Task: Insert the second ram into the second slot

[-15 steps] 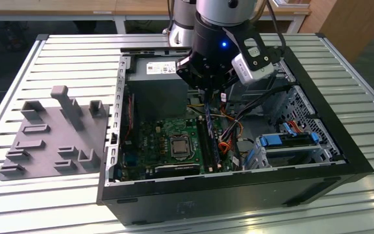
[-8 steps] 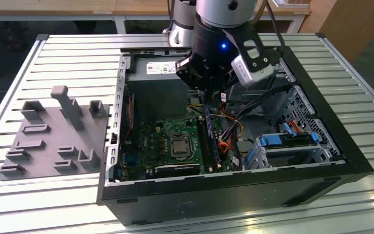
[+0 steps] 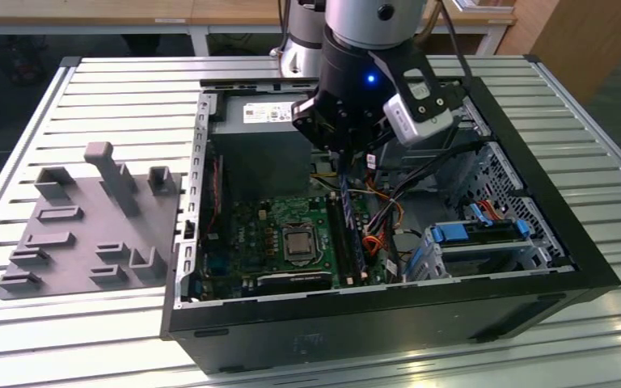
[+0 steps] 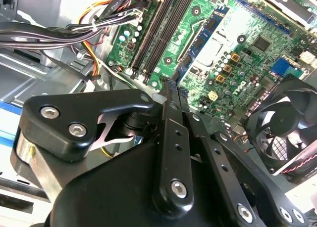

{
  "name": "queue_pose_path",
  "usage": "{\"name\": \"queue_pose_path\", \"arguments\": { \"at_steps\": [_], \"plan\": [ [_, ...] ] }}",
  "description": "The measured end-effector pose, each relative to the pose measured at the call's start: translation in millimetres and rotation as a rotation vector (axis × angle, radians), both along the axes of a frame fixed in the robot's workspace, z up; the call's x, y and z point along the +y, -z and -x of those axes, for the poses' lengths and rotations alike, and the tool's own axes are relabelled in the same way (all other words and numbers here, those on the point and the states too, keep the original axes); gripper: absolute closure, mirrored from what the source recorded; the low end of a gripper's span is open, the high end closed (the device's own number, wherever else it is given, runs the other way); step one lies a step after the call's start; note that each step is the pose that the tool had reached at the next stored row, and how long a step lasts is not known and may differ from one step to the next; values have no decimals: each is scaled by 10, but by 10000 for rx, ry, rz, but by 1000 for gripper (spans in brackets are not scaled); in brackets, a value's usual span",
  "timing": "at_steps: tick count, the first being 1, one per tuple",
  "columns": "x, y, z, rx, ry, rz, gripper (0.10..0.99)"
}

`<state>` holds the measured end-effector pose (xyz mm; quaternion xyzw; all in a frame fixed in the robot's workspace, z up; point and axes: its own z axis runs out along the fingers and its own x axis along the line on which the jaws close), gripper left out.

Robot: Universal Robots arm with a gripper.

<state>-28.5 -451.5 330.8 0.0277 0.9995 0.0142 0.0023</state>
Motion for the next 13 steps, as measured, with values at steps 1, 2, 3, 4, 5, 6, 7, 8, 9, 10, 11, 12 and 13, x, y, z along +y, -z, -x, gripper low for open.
{"name": "queue_pose_path", "arguments": {
  "at_steps": [1,2,3,4,5,6,7,8,9,10,11,12,13],
  "plan": [
    [0,3,0,0,0,0,973],
    [0,5,0,1,0,1,973],
    [0,8,0,0,0,1,973],
    [0,10,0,1,0,1,973],
    [0,13,0,0,0,1,973],
    [0,15,0,1,0,1,973],
    [0,18,0,0,0,0,973],
    [0,20,0,0,0,0,973],
    [0,22,0,0,0,0,973],
    [0,24,0,0,0,1,973],
    [0,27,0,0,0,1,973],
    [0,29,0,1,0,1,973],
    [0,31,0,0,0,0,973]
  ]
}}
